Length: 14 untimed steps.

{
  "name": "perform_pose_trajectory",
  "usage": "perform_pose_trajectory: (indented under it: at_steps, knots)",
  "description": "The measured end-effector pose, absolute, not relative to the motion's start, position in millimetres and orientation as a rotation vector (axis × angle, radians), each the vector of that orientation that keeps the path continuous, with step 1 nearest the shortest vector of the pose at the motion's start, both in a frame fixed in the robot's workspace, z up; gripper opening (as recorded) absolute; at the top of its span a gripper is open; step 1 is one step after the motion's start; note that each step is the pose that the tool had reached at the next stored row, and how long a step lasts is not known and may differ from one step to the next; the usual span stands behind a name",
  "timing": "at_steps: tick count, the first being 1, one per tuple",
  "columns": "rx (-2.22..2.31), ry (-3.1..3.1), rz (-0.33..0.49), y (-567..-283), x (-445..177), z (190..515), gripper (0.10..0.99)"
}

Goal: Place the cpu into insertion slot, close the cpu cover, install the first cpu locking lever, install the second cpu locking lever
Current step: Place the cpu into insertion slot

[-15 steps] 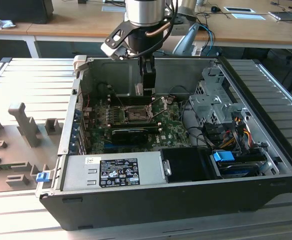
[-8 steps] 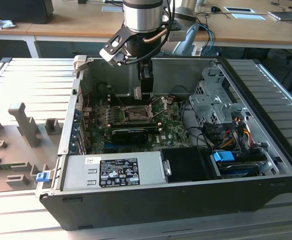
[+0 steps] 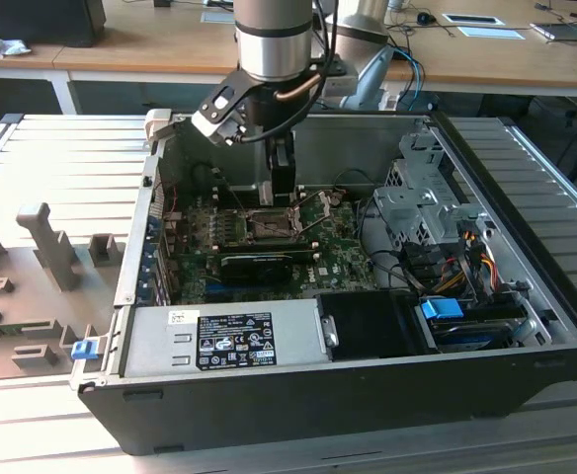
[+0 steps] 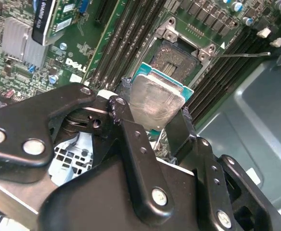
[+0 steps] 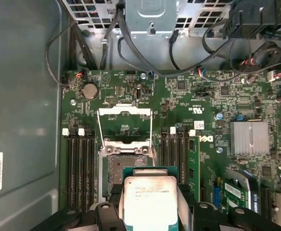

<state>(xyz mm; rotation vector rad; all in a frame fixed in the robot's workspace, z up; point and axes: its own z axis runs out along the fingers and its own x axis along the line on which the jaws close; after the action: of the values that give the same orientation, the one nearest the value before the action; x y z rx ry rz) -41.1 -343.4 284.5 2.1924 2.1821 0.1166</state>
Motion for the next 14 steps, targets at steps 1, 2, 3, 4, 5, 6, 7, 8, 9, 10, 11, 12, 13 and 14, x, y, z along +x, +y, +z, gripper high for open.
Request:
perform_pose_trajectory:
  at_steps: [1,2,3,4,5,6,7,8,9,10,11,12,13,14]
  knots:
    - [2.191,2.183,0.117,-343,-41,283,0.533]
    - [2.191,2.183,0.117,-343,-41,279,0.533]
    - [2.191,2.183,0.117,-342,-41,277,0.533]
    - [2.191,2.184,0.117,-342,-41,276,0.533]
    - [2.191,2.183,0.117,-341,-41,273,0.533]
    - [2.192,2.183,0.117,-341,-41,272,0.533]
    - [2.191,2.183,0.117,-341,-41,270,0.533]
    - [2.191,2.183,0.117,-340,-41,269,0.533]
    - [2.191,2.183,0.117,-339,-41,267,0.533]
    - [2.191,2.183,0.117,-338,-41,266,0.533]
    - [2.191,2.183,0.117,-337,-41,265,0.533]
    - [2.191,2.183,0.117,-336,-41,264,0.533]
    - [2.191,2.183,0.117,-335,-41,263,0.533]
    - [2.191,2.184,0.117,-333,-41,259,0.533]
